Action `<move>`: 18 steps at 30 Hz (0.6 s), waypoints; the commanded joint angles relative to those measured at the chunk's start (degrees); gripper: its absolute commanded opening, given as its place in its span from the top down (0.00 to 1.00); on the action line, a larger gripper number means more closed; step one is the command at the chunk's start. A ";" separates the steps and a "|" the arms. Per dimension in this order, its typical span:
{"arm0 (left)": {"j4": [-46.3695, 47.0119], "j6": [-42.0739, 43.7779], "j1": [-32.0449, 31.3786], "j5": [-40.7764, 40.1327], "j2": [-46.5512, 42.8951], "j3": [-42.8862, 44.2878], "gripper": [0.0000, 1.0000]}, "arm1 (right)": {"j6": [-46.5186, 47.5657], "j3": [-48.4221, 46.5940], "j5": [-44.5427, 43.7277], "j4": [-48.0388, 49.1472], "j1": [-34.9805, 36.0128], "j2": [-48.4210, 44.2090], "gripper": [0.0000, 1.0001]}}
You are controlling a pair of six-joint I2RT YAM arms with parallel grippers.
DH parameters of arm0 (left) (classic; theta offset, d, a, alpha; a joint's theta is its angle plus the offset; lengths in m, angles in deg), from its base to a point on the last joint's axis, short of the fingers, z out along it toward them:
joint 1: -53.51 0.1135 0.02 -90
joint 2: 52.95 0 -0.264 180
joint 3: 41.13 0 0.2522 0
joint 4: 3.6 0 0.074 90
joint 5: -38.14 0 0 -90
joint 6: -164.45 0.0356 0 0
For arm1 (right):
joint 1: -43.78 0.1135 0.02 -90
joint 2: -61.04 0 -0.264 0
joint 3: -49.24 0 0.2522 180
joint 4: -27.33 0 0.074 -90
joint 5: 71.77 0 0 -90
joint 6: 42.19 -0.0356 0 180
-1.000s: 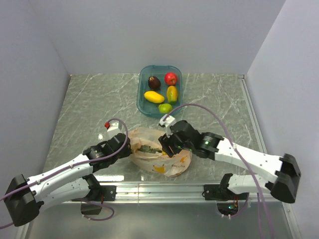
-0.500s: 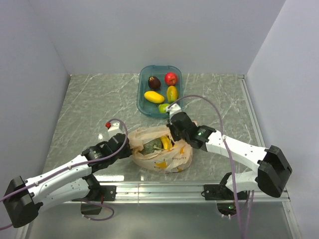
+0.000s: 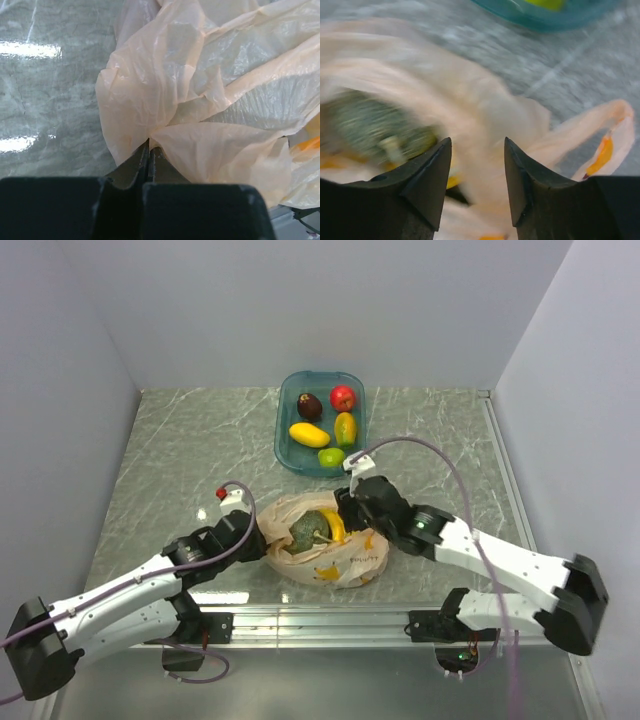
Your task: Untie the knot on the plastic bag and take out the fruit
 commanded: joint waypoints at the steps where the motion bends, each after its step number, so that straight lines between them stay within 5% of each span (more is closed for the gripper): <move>1: -0.03 1.39 0.19 0.23 1.05 2.68 0.99 | 1.74 1.06 0.47 0.35 4.41 -8.31 0.42; 10: 0.50 0.78 0.10 0.23 3.25 3.39 0.99 | -8.96 14.15 4.51 2.90 12.13 -7.18 0.46; 18: 0.23 0.87 0.10 -0.39 4.22 4.09 0.99 | -15.75 13.83 8.92 -2.79 18.04 -3.76 0.43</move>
